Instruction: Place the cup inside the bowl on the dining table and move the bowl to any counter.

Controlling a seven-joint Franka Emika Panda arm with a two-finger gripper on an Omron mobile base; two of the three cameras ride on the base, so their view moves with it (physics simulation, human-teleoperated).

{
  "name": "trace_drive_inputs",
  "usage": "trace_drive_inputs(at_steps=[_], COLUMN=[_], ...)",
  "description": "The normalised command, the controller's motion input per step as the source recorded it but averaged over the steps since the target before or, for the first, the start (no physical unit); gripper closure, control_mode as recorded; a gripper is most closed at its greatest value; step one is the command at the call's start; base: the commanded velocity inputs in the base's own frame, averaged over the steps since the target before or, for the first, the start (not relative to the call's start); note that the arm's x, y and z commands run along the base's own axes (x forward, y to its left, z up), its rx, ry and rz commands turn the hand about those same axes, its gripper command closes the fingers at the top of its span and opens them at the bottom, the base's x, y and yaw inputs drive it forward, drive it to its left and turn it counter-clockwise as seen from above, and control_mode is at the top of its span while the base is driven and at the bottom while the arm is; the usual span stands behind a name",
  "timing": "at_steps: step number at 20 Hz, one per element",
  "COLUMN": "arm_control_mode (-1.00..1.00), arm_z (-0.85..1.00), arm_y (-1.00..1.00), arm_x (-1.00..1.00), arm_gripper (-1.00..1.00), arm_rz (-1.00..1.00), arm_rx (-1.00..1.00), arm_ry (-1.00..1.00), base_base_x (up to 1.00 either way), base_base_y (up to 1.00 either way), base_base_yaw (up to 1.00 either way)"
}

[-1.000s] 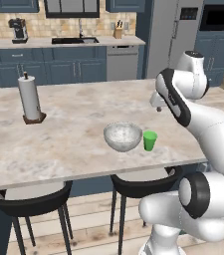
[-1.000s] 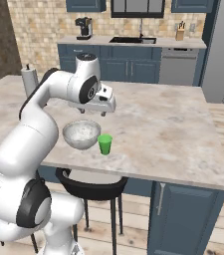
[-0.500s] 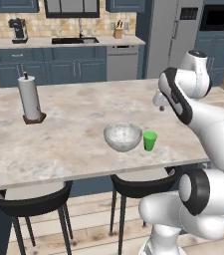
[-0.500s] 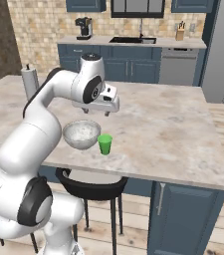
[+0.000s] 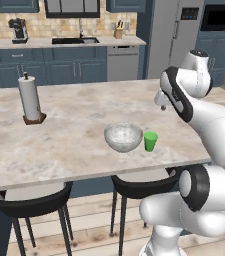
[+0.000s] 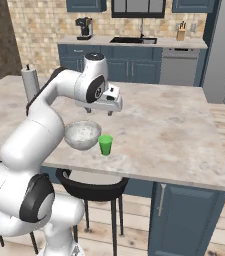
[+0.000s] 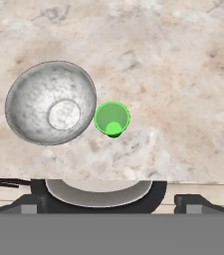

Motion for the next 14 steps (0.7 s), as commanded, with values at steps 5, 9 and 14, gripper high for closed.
trace_drive_inputs(at_steps=[5, 9, 14], arm_control_mode=[-1.0, -1.0, -1.0], arm_z=[-0.04, -0.17, -0.13], arm_y=[0.0, 0.0, -0.02], arm_x=[0.07, 0.09, 0.09], arm_gripper=[-1.0, -1.0, -1.0], arm_rz=[0.0, 0.0, 0.0], arm_rx=[0.03, 0.09, 0.07], arm_ry=[0.0, 0.0, 0.0], base_base_x=[0.0, 0.0, 0.0], base_base_y=[0.0, 0.0, 0.0], base_base_yaw=[0.0, 0.0, 0.0])
